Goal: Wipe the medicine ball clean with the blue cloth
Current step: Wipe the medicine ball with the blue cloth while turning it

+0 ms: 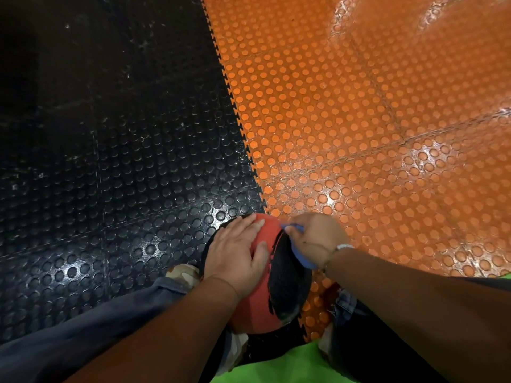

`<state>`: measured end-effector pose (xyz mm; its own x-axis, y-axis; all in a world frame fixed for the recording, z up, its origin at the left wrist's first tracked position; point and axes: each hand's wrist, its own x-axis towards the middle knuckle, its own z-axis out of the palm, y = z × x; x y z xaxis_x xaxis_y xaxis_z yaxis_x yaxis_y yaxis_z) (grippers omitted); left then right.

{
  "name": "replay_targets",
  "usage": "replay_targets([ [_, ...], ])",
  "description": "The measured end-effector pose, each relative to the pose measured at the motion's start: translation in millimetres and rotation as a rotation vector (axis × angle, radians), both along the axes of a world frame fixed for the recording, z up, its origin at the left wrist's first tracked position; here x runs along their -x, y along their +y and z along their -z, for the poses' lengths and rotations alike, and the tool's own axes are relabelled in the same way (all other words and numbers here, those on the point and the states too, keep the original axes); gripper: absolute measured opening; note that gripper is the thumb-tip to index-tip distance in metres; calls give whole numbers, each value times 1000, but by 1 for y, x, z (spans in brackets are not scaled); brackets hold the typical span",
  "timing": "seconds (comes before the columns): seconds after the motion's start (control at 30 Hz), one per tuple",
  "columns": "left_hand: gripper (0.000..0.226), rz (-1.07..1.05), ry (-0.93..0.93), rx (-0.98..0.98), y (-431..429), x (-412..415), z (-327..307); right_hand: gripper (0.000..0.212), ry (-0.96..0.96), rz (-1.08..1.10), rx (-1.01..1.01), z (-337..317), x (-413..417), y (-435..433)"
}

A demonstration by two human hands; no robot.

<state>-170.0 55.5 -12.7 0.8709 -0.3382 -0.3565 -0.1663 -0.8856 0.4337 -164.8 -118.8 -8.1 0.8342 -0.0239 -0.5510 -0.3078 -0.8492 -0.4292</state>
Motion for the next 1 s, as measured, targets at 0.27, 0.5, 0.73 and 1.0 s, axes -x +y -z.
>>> replay_targets([
  [0.27, 31, -874, 315, 89, 25, -37, 13, 30, 567, 838, -640, 26, 2, -59],
  [0.5, 73, -1162, 1107, 393, 39, -15, 23, 43, 801, 834, -838, 32, 14, -60],
  [0.73, 75, -1064, 1190, 417, 35, -27, 29, 56, 779, 929, -1021, 52, 35, -54],
  [1.0, 63, -1058, 1091, 620, 26, -37, 28, 59, 601, 807, -1000, 42, 9, -67],
])
